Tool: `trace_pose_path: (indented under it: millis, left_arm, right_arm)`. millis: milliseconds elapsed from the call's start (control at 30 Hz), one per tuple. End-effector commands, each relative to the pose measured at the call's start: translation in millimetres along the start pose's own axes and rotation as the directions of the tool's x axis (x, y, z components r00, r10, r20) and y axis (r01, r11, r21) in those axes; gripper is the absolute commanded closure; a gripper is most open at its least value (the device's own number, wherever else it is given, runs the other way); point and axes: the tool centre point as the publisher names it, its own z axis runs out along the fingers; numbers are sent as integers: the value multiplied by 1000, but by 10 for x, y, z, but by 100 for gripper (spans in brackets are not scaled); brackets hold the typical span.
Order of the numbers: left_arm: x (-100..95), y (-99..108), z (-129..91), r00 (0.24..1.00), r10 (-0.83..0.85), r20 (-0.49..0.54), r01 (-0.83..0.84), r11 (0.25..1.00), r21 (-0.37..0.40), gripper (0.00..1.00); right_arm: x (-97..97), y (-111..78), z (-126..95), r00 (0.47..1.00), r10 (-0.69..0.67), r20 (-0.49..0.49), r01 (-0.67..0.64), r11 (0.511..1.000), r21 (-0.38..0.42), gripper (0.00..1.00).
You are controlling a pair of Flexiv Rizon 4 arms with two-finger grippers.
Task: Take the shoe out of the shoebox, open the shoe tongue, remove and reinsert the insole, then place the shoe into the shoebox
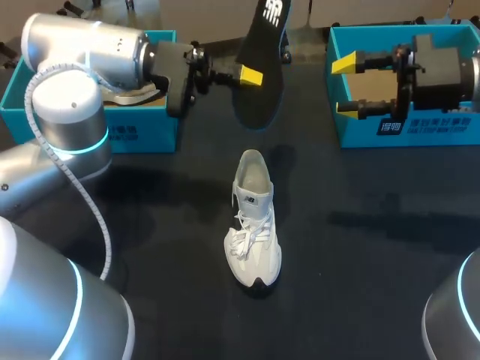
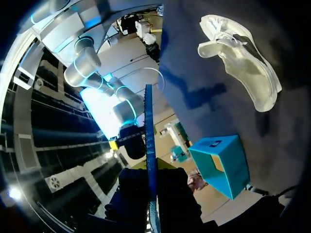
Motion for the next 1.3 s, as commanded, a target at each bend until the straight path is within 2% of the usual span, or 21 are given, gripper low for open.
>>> trace_pose_path:
  millis: [33, 400, 667, 1100, 1167, 1200, 1300]
  left_arm:
    - [-30, -57, 28, 1000, -11, 11, 11, 1000, -28, 100]
    - [-75, -10, 42, 998, -53, 32, 56, 994, -90, 100]
    - [-61, -14, 91, 995, -94, 38, 97, 989, -111, 100]
    - [-44, 53, 270, 990, -130, 62, 138, 980, -145, 100]
    - [-47, 68, 292, 988, -140, 72, 150, 976, -156, 100]
    - [-48, 77, 298, 987, -142, 74, 152, 976, -159, 100]
    - [-63, 102, 313, 986, -144, 80, 156, 974, -163, 100]
  right_arm:
    - [-16, 29, 75, 1000, -4, -9, 4, 1000, 6, 0]
    - [-10, 91, 189, 999, -32, 5, 32, 998, 51, 0]
    - [29, 169, 299, 998, -66, 14, 65, 997, 49, 0]
    - [24, 222, 533, 994, -108, 9, 107, 992, 72, 1]
    - [18, 226, 548, 994, -112, 9, 112, 992, 65, 15]
    - [16, 227, 556, 993, -115, 6, 114, 992, 61, 29]
    - [9, 225, 571, 993, -120, 5, 119, 991, 56, 35]
